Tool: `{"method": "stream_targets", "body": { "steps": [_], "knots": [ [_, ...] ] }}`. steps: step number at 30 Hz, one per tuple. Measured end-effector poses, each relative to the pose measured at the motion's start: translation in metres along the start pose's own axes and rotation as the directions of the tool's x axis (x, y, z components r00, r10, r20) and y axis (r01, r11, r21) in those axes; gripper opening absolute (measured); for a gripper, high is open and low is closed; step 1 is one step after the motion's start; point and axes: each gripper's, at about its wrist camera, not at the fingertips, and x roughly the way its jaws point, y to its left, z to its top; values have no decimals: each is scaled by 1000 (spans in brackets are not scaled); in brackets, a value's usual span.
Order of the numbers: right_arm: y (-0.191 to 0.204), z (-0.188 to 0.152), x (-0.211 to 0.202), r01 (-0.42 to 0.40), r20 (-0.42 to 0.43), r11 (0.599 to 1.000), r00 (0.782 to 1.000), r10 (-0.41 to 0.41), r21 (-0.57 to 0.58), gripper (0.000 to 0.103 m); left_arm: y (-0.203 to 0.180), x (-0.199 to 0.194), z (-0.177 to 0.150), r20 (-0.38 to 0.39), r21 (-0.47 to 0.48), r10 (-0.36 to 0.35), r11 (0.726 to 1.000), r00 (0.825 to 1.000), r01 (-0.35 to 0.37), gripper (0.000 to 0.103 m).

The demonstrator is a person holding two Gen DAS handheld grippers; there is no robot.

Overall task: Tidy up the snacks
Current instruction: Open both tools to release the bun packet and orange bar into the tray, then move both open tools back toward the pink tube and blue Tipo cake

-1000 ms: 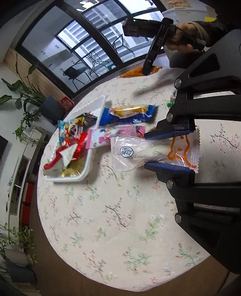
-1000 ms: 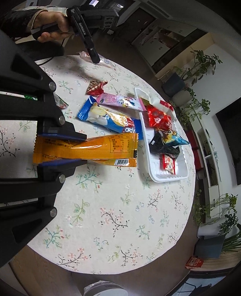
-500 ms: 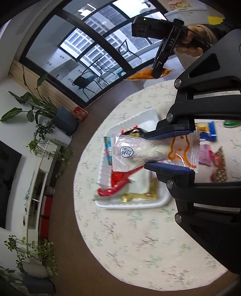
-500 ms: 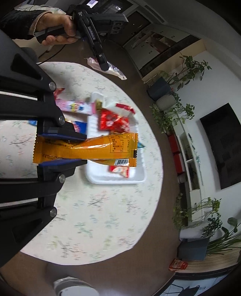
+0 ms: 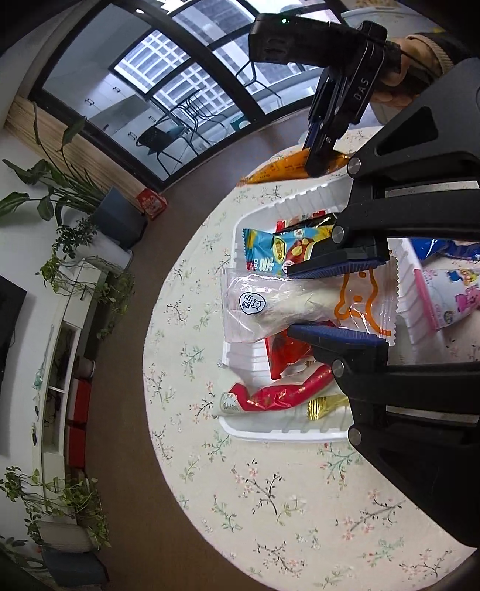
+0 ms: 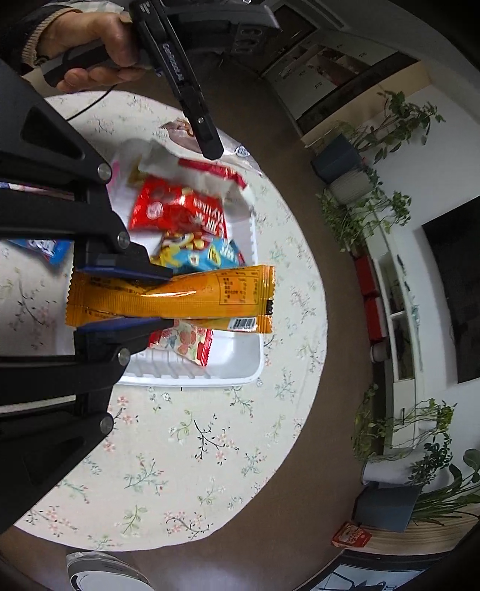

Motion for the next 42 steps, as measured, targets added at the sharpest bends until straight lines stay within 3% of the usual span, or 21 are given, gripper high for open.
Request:
{"method": "stream_targets", "body": {
  "steps": [9,20,21,23,26,29,32,34,35,42],
  "knots": [
    [-9,4,36,63,-53,998,997,-62,12,20,3,32,-5,-15,16,21,1000,1000,-21,23],
    [-9,3,49,109,-79,994,991,-110,-9,23,6,56,-11,-40,41,76,996,996,-75,28],
    [-9,2,49,116,-79,993,990,-117,-15,23,6,55,-11,-41,43,79,996,996,-77,31],
    [-9,2,50,119,-83,993,989,-120,-21,23,5,55,-12,-38,51,84,995,996,-82,54],
    [-9,-1,50,124,-81,992,989,-126,-30,27,3,55,-12,-31,61,93,994,995,-91,59],
    [-10,-3,47,131,-70,991,989,-133,-33,37,2,54,-12,-30,71,97,993,995,-94,64],
    [-11,-1,42,134,-55,991,989,-134,-15,54,-1,55,-12,-26,73,87,994,996,-85,81],
    [-11,-2,37,128,-35,992,991,-128,-2,77,-3,52,-11,-12,77,80,994,997,-79,91],
    [-11,-2,33,131,-17,991,991,-131,3,80,-6,49,-11,1,80,80,994,997,-80,96],
    [-5,-5,8,139,55,990,989,-138,-11,83,-24,19,-11,72,114,72,990,995,-80,102]
  ]
}}
